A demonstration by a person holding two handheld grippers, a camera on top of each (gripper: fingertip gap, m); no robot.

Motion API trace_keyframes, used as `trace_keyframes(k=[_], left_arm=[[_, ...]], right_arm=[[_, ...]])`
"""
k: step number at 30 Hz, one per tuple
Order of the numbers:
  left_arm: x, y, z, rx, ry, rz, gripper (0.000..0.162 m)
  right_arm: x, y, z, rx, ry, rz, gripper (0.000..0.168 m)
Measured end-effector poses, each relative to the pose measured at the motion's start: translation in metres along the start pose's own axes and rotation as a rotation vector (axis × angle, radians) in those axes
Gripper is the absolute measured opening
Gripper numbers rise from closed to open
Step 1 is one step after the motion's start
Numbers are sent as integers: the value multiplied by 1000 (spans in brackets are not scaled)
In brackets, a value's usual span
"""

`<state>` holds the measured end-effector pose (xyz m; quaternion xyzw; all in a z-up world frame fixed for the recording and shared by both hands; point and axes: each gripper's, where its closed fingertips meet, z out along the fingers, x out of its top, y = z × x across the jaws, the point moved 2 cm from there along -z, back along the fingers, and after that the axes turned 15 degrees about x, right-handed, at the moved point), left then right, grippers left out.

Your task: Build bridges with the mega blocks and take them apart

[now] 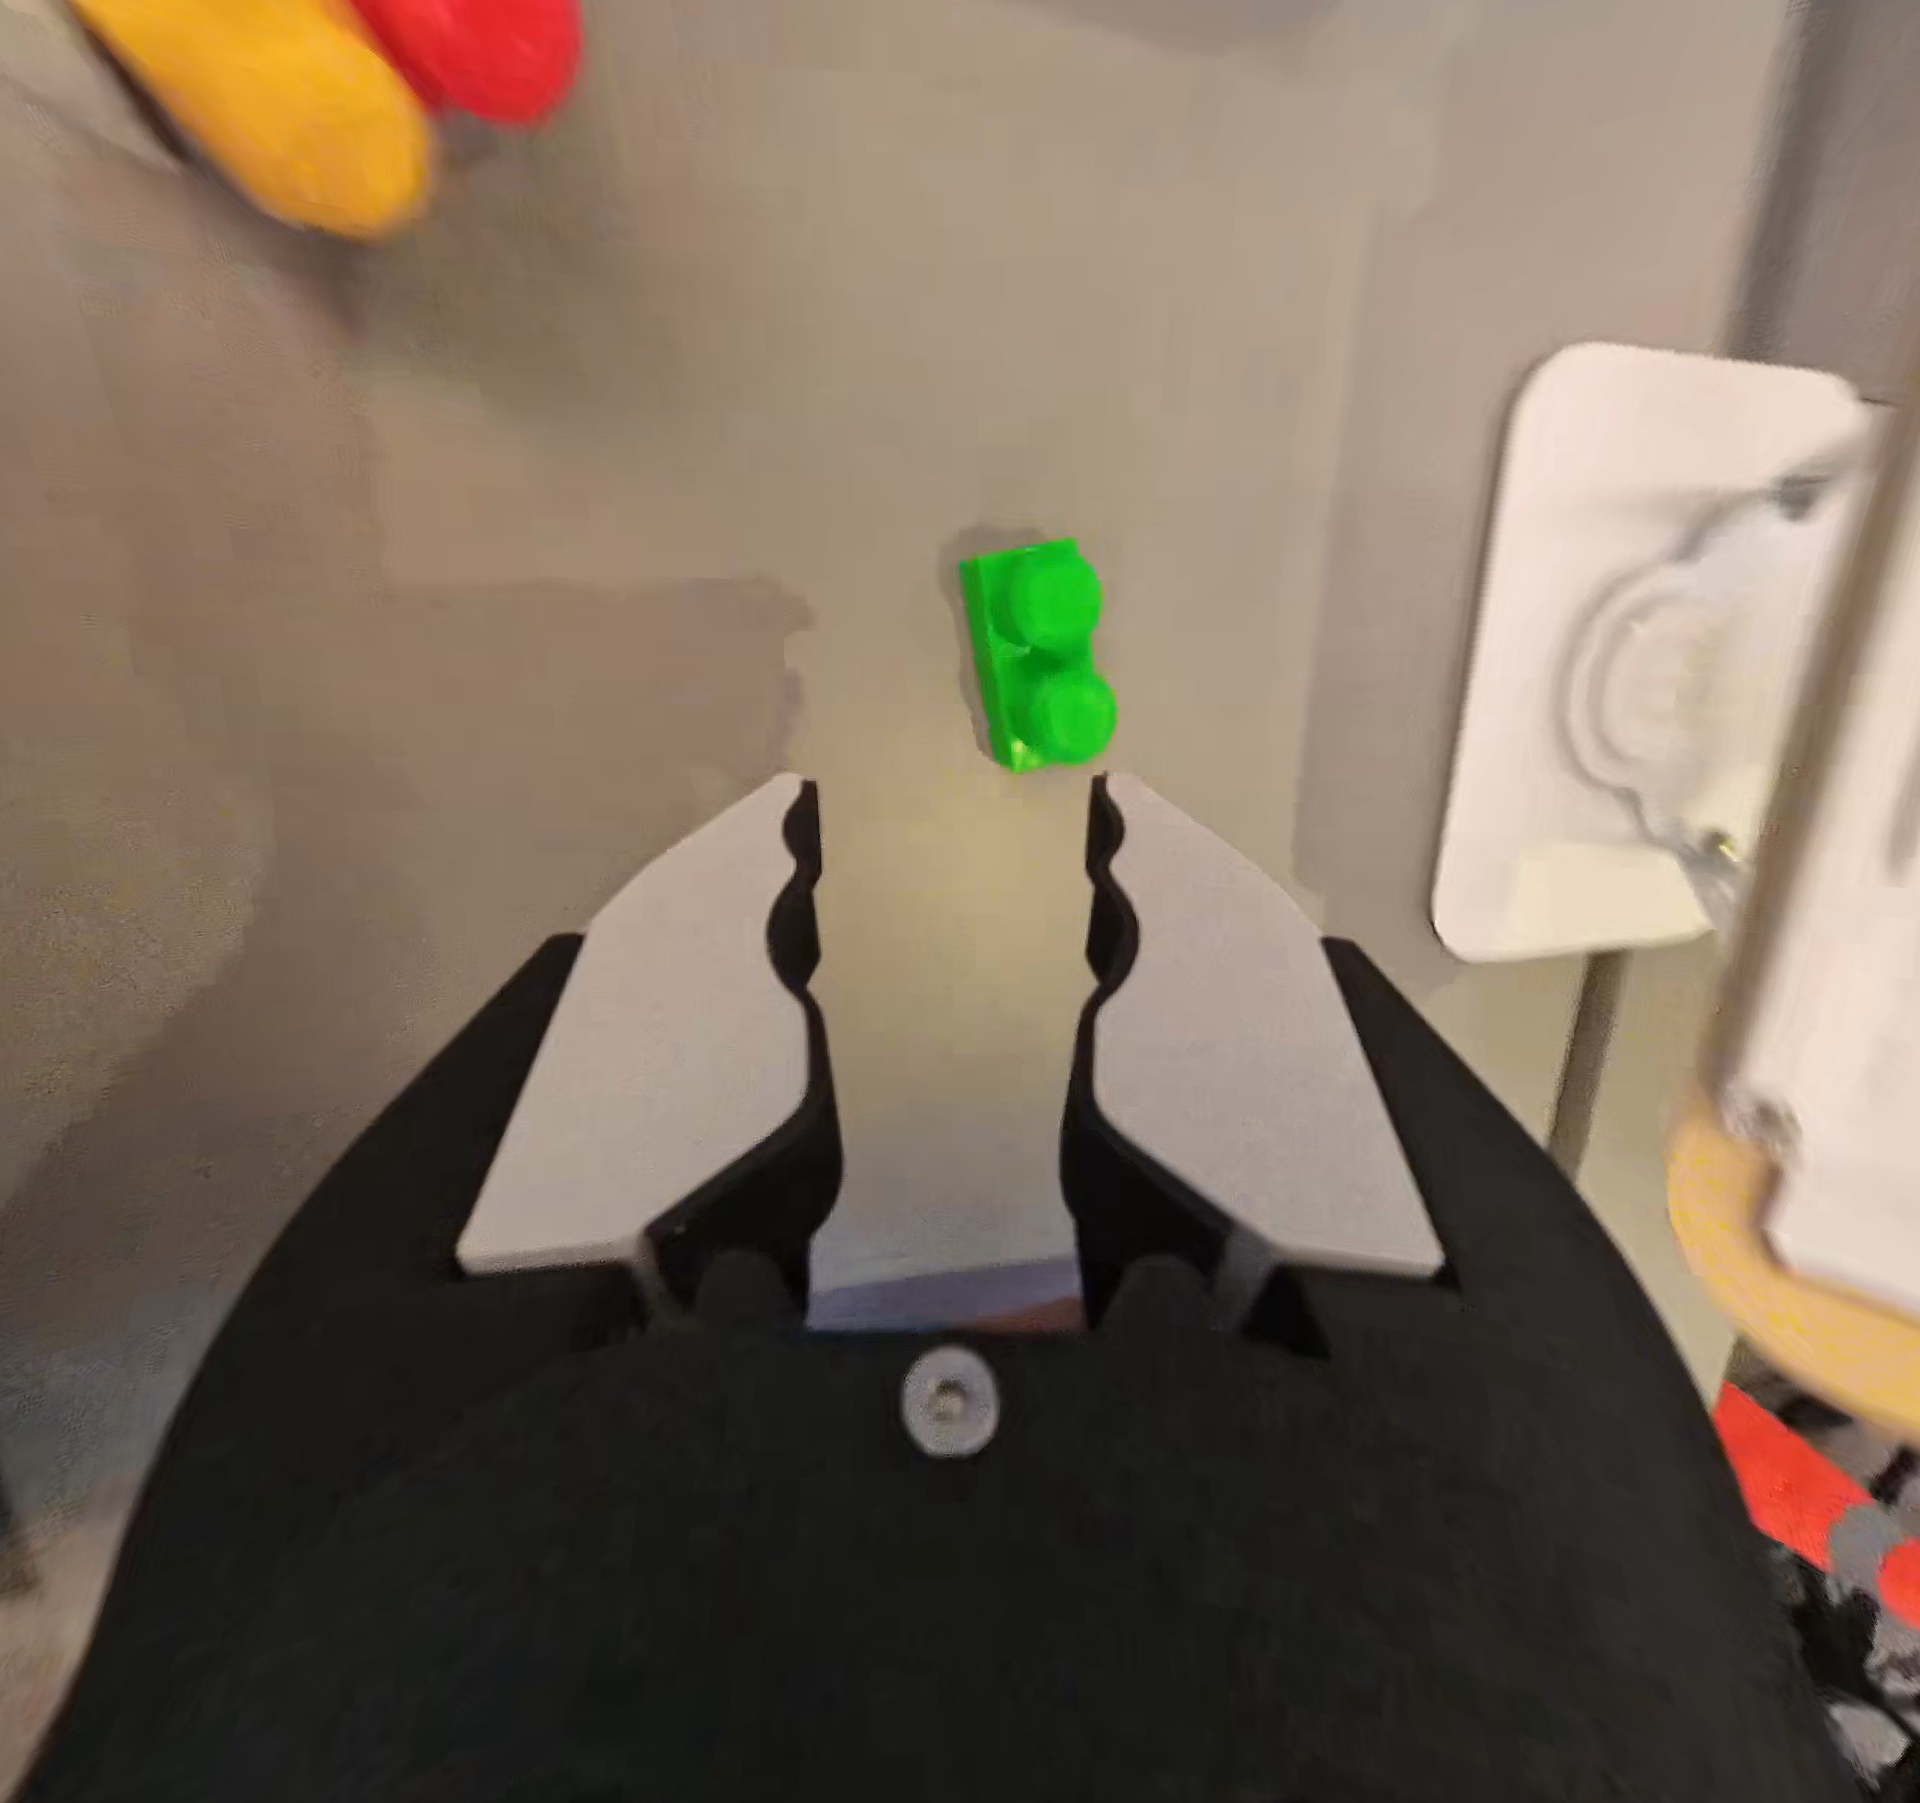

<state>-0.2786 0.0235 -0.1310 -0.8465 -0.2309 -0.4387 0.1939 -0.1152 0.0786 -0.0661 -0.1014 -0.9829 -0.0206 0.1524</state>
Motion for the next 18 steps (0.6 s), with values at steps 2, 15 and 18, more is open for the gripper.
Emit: trace_keyframes(k=[2,15,18], left_arm=[[5,-3,-7,18,36,17,75],[-2,-18,-13,37,60,13,75],[5,-16,-10,32,64,30,75]], right_arm=[[-4,27,38,72,-81,-1,50],[-12,50,98,147,-122,-27,33],[-8,48,79,128,0,56,32]])
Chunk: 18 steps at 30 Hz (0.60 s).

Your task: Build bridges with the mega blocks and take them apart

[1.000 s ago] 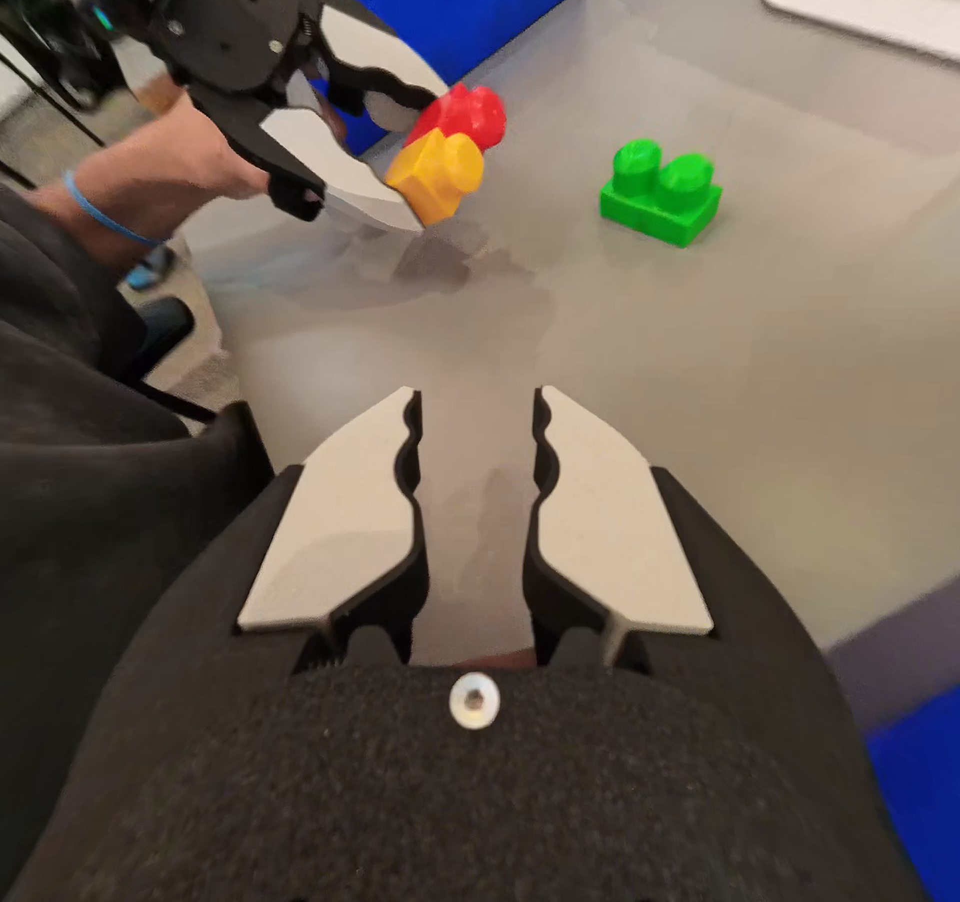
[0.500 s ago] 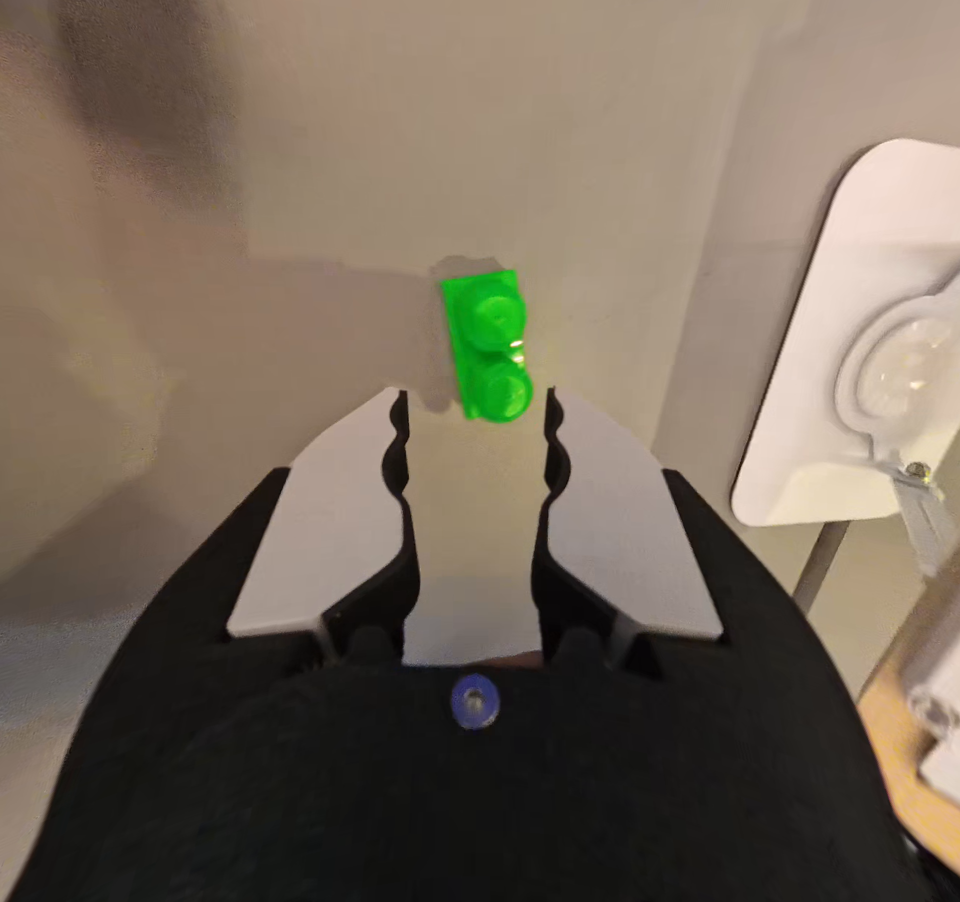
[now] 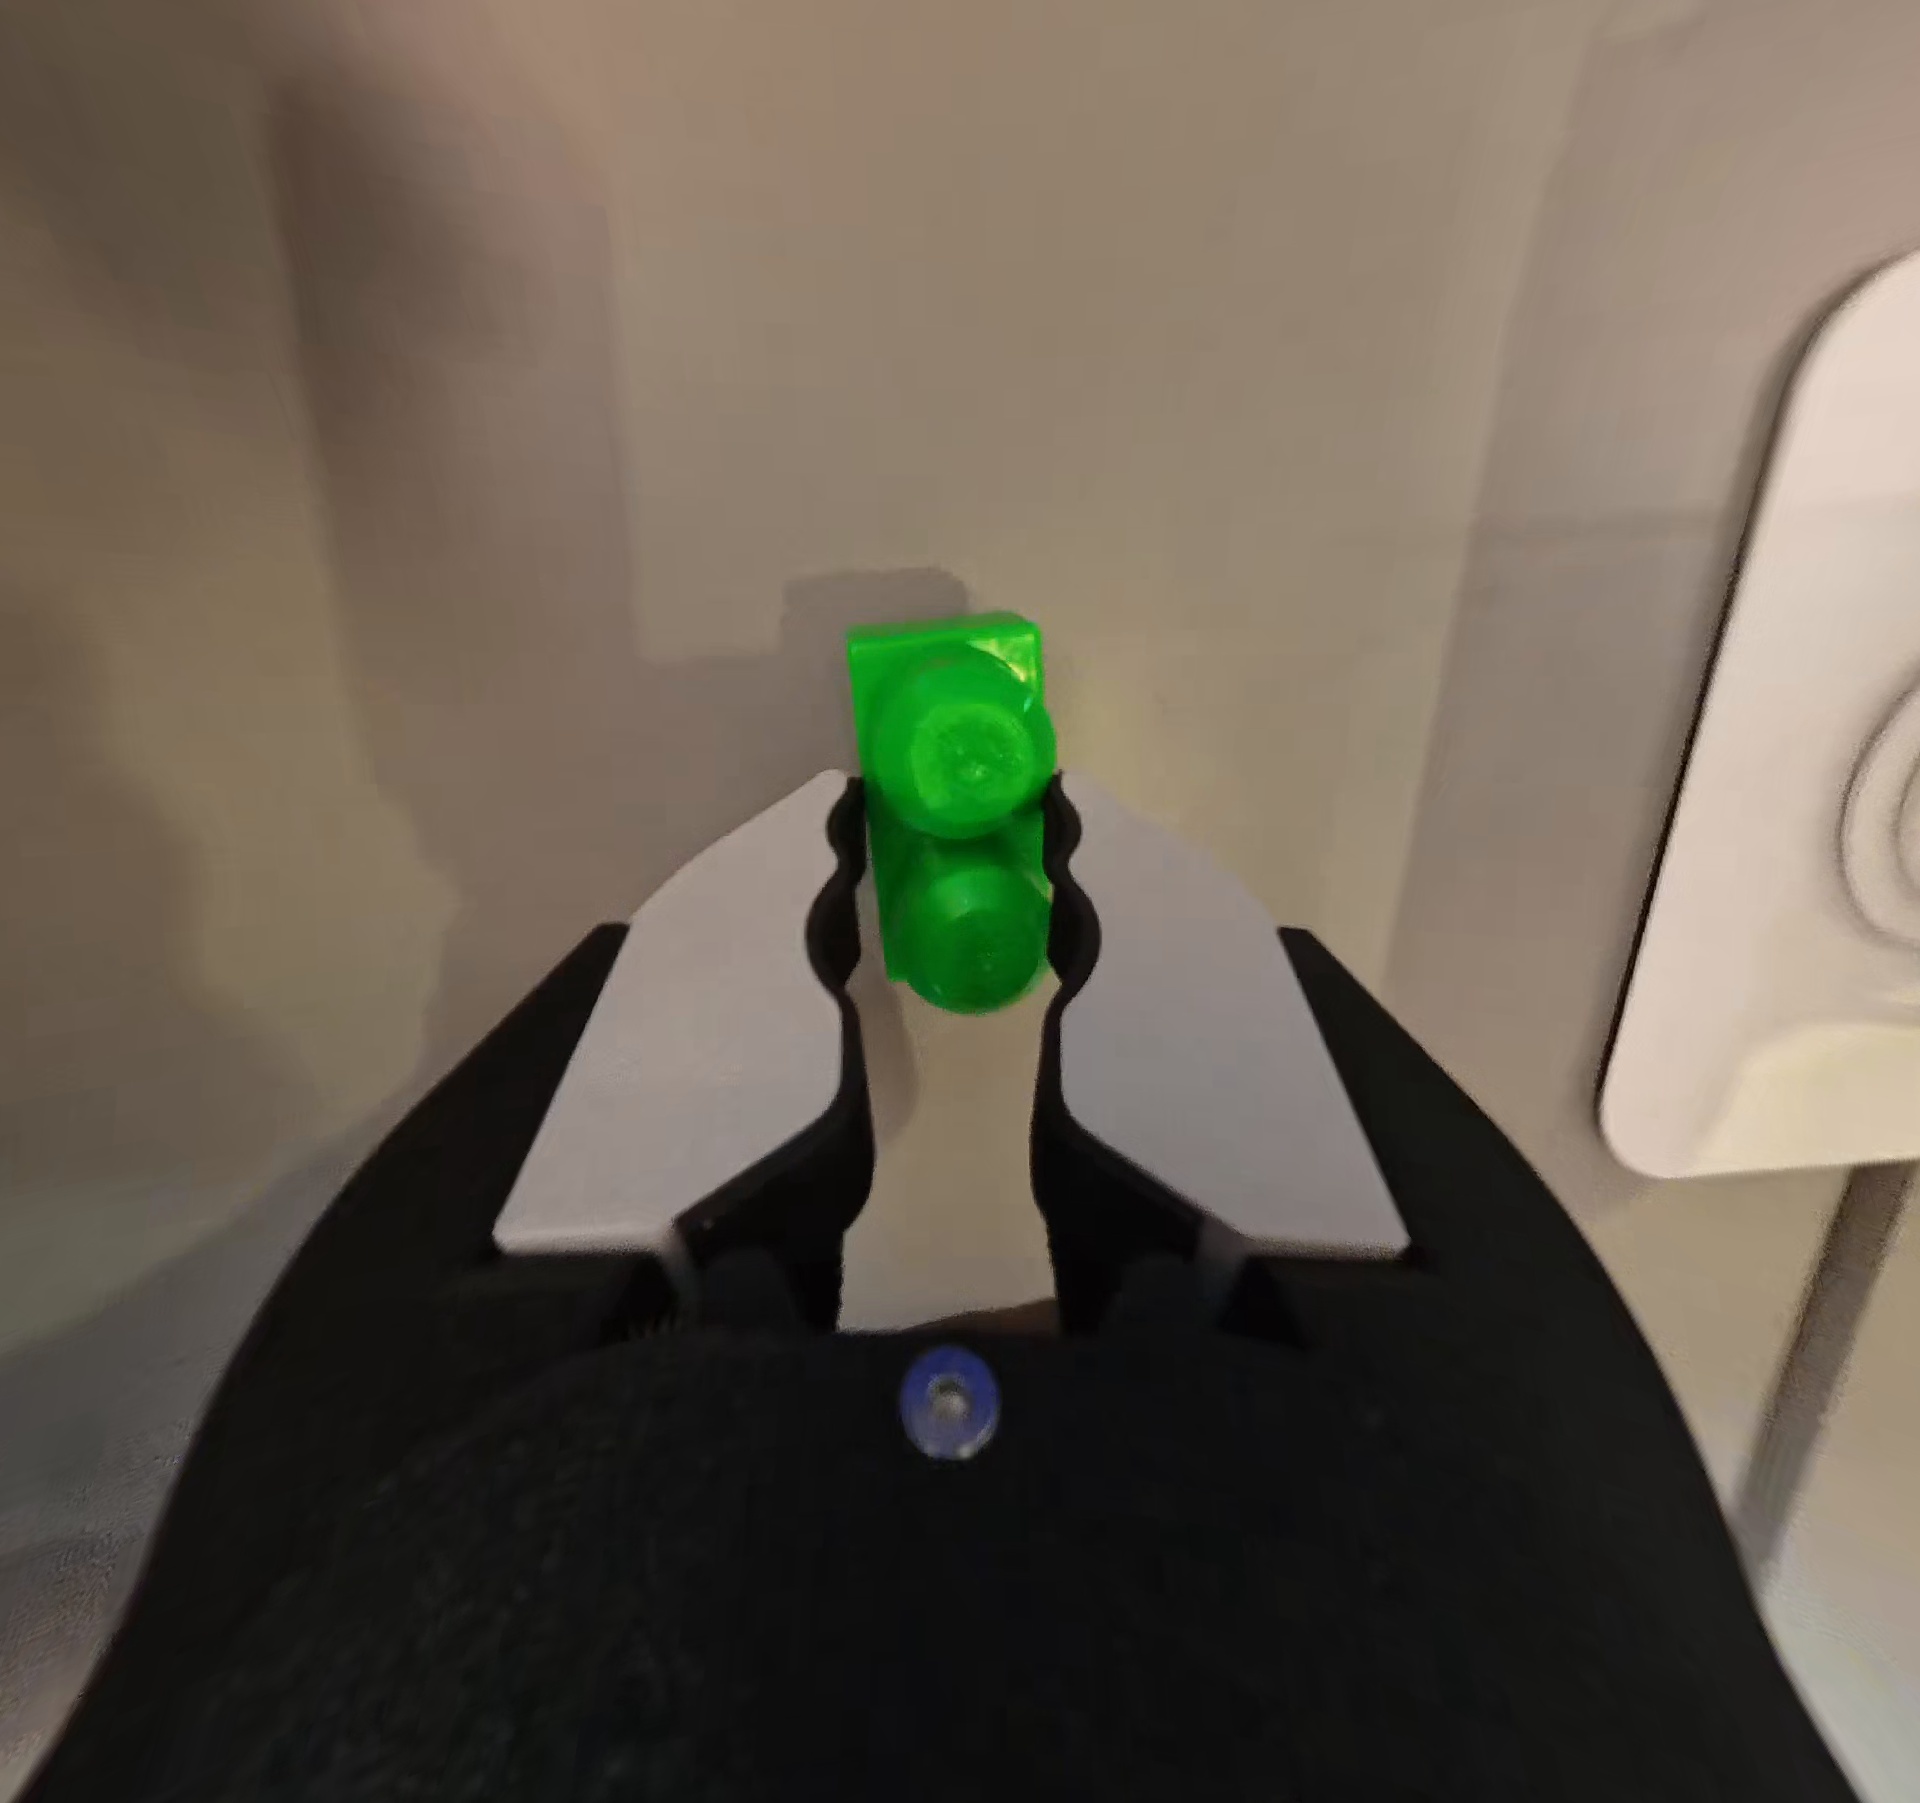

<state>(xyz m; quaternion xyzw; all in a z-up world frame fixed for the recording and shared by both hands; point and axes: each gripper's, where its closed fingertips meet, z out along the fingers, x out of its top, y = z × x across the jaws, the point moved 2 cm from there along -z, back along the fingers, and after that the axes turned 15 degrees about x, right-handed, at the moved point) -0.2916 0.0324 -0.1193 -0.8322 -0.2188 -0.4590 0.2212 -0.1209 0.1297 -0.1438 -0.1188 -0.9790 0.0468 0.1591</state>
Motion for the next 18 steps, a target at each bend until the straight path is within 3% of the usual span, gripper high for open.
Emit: trace_keyframes(k=[3,6,9,13,18], left_arm=[[18,-6,4,28,30,53,75],[38,-17,12,74,60,133,75],[57,-26,25,120,76,226,75],[83,-23,43,117,122,340,75],[103,-4,64,86,146,503,75]], right_arm=[[15,-17,-47,61,315,144,32],[31,-43,-104,246,752,309,32],[23,-54,-131,417,1056,499,32],[15,-65,-138,628,1302,629,32],[14,-66,-117,591,1275,698,32]])
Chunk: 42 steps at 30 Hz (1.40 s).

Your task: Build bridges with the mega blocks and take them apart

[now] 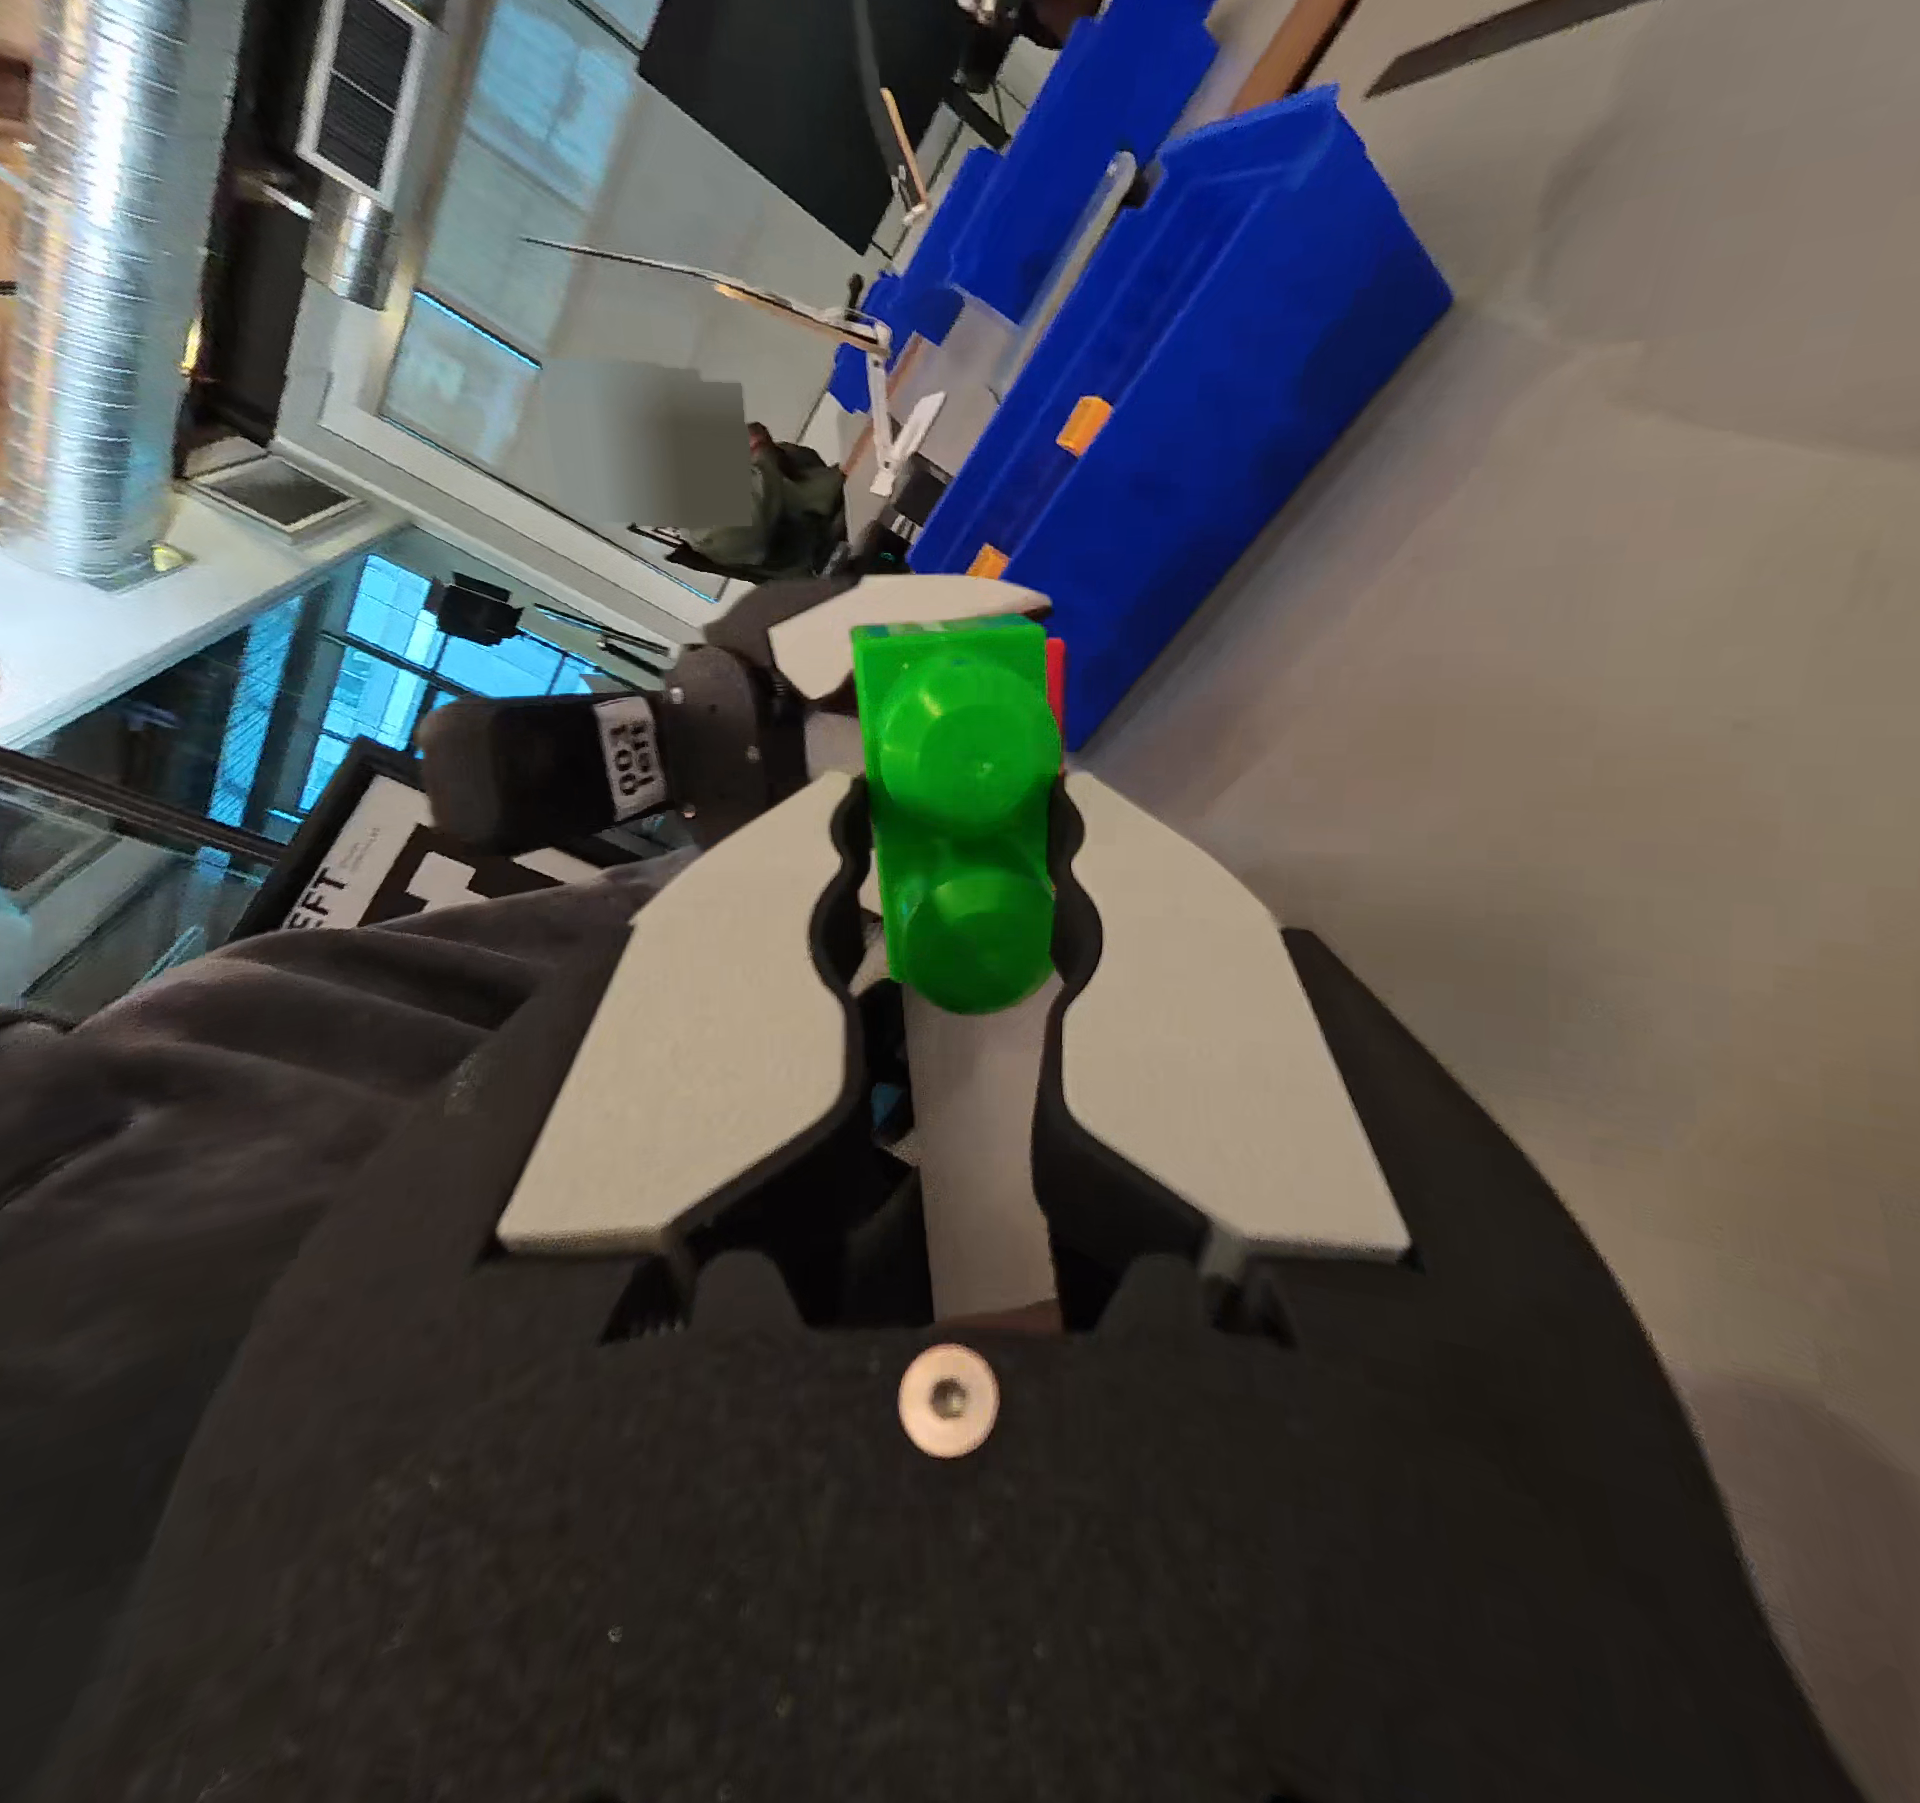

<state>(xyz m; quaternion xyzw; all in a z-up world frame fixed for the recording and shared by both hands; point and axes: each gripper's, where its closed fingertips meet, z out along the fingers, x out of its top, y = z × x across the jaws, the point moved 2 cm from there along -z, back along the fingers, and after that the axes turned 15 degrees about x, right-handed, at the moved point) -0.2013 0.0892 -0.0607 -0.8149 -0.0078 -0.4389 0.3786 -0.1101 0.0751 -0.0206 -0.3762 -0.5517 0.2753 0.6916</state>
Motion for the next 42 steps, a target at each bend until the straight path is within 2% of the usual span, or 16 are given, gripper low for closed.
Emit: trace_keyframes(k=[3,8,13,17,30,42], left_arm=[[6,7,11,-20,-11,50,75],[13,15,18,-53,-18,72,75],[14,22,22,-59,-9,78,74],[10,23,25,-54,-22,58,74],[6,33,29,-65,-40,94,74],[3,37,35,-27,-78,49,74]], right_arm=[[-6,11,-2,-110,-36,-41,32],[-12,15,-4,-145,-66,-70,32],[-19,22,0,-127,-74,-17,32],[-19,27,0,-119,-17,20,32],[-29,32,-2,-196,-34,-27,32],[-30,39,-3,-218,65,-31,33]])
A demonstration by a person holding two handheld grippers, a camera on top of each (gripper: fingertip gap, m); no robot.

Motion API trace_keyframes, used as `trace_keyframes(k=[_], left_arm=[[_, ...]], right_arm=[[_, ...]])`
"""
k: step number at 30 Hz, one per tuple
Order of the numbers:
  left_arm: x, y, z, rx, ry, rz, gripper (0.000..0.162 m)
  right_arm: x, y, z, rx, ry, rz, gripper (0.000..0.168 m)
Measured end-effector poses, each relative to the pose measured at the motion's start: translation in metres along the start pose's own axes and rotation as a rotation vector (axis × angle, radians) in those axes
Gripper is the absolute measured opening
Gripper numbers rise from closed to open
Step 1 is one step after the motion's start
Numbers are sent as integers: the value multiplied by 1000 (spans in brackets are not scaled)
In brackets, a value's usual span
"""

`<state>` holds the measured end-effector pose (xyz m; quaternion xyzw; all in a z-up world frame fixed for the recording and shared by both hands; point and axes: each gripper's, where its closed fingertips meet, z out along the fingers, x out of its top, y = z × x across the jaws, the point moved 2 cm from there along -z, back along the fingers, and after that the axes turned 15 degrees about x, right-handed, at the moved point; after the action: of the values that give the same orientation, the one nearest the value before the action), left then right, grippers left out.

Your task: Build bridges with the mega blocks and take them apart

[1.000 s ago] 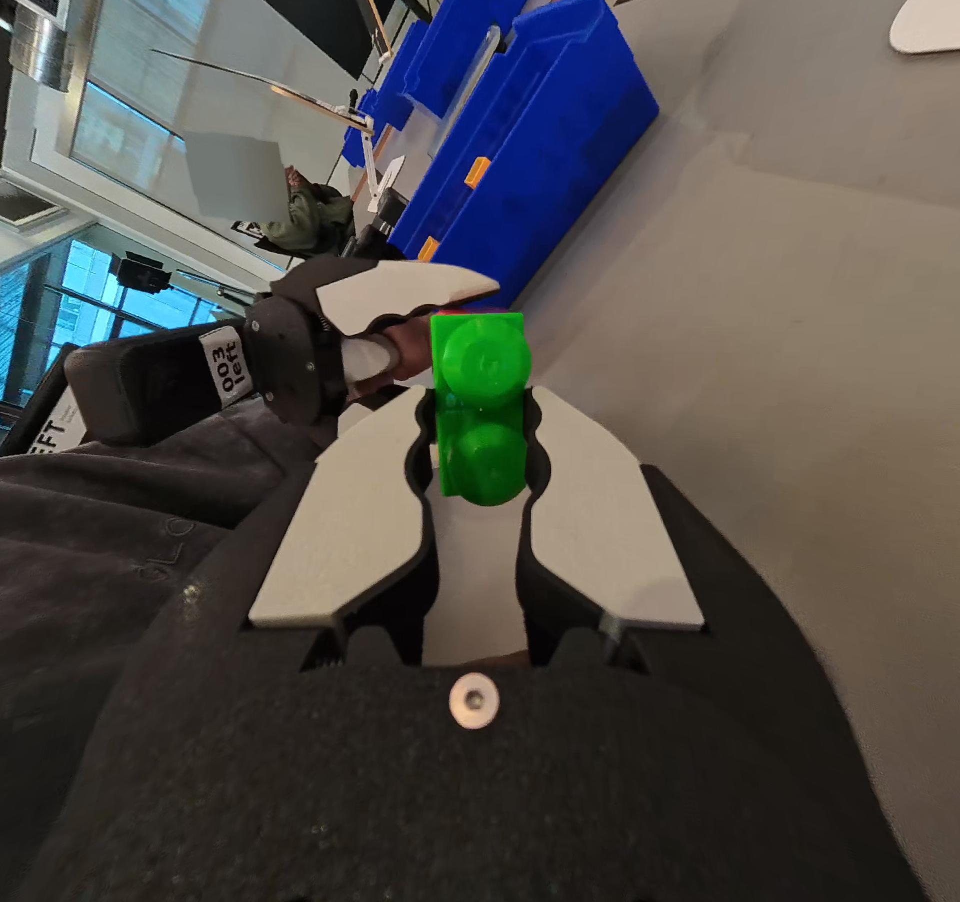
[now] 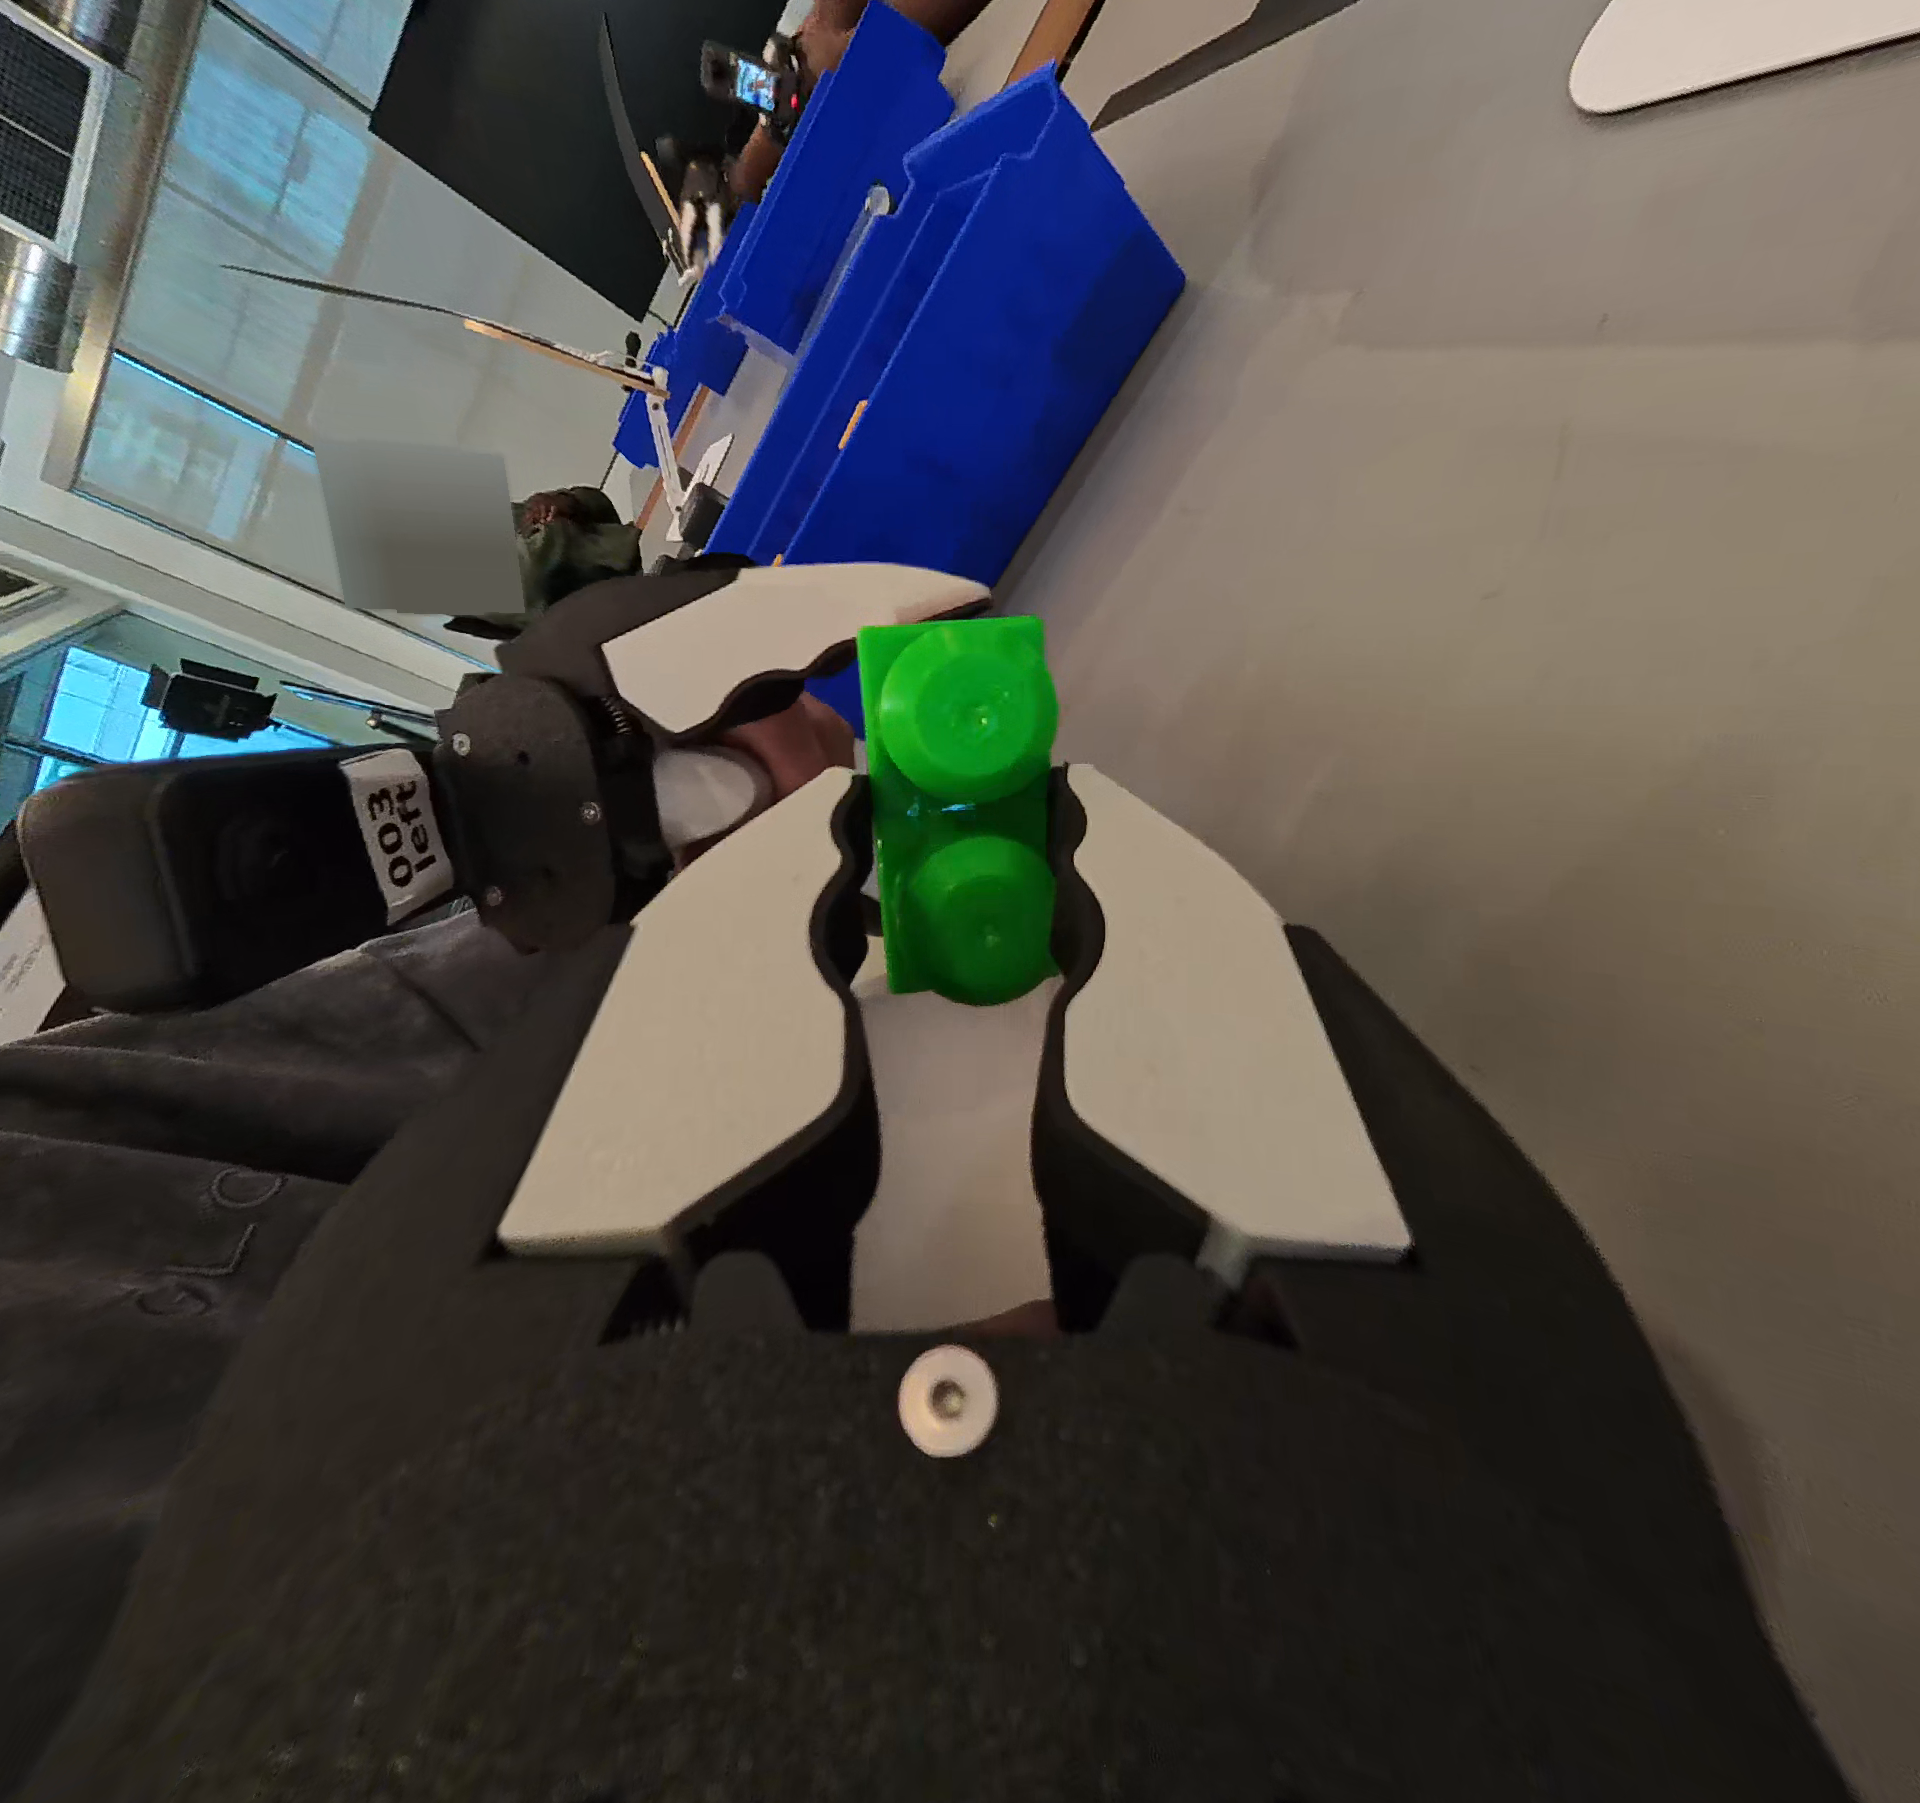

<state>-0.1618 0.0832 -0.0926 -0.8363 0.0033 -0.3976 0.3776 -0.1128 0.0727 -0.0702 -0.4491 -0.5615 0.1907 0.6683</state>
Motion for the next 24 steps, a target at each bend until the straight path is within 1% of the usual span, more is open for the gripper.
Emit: trace_keyframes(k=[6,24], left_arm=[[0,3,1,7,-4,-20,74],[4,8,3,3,11,-9,74]], right_arm=[[-3,2,0,0,49,5,33],[-7,5,0,22,44,-27,33]])
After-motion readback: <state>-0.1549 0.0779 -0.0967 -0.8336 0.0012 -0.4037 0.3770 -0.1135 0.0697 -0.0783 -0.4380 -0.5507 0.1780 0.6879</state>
